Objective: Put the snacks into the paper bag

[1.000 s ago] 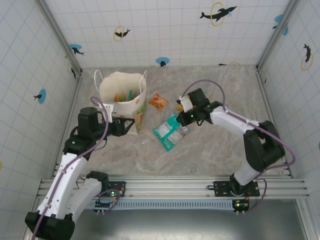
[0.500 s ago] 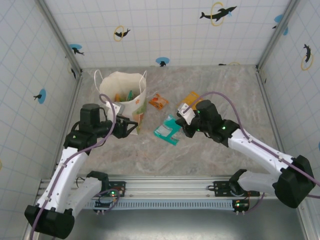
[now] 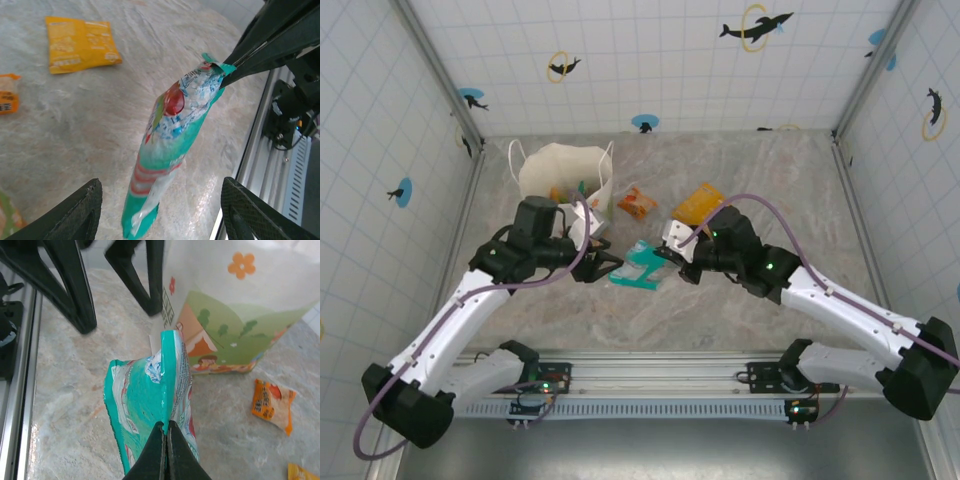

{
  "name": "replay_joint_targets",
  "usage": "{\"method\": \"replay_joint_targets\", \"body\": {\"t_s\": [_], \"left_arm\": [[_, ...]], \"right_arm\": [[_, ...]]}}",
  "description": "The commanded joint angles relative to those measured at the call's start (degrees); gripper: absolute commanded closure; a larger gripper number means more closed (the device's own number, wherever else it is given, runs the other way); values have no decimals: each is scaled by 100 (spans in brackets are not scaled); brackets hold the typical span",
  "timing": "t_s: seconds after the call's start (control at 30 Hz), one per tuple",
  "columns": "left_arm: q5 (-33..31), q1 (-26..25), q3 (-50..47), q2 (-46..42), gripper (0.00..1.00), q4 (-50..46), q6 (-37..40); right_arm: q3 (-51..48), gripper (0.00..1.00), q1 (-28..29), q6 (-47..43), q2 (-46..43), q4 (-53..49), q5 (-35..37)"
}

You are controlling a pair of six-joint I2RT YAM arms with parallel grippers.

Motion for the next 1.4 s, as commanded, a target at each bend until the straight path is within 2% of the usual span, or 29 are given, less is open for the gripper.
{"method": "replay_joint_targets", "body": {"t_s": [0.0,0.3,0.6,0.77,1.07,1.13,1.17,1.3,1.37], "left_arm": [[-91,-207,162,149,36,-213,375],[-193,-301,-101,244,37,309,523],[45,-404,-41,519,43,394,694],[184,-538,-61,602,53,436,844],[398,-604,-56,645,87,472,1018],[455,-601,-59,632,90,526,1003],[456,-599,-47,626,91,557,984],[361,-599,49,564,93,901,638],[206,-601,110,516,94,1195,352]], "right_arm": [[366,100,78,-162,-77,292,-124],[432,100,116,-182,-86,428,-333],[401,100,117,-127,-161,505,-366],[369,100,115,-110,-156,527,-284],[292,100,108,-57,-235,616,-130],[207,100,110,-49,-303,707,-4],[154,98,106,-29,-347,777,62],[-369,67,101,243,-704,1407,499],[-689,59,93,428,-974,1823,787]]}}
